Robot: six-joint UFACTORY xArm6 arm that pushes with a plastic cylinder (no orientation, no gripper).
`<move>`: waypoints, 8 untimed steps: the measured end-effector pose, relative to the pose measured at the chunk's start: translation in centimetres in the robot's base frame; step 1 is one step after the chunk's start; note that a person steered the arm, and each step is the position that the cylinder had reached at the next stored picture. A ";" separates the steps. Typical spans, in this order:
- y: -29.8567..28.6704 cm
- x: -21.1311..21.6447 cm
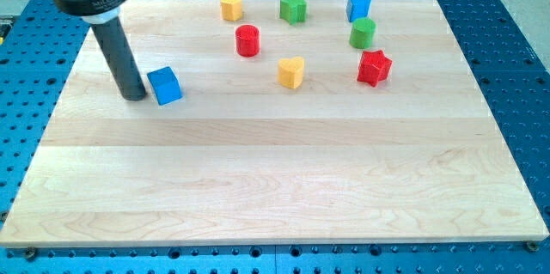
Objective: Push the cube below the red circle
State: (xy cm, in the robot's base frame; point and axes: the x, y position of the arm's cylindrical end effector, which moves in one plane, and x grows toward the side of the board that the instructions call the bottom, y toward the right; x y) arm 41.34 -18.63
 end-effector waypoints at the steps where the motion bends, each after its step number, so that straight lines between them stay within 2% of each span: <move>1: 4.5 -0.2; 2: 7.1 -0.5; 3: 7.9 0.9; 4: 10.2 -1.2; 5: 10.9 -1.4; 8: 8.7 -4.2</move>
State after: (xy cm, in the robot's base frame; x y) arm 37.09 -9.92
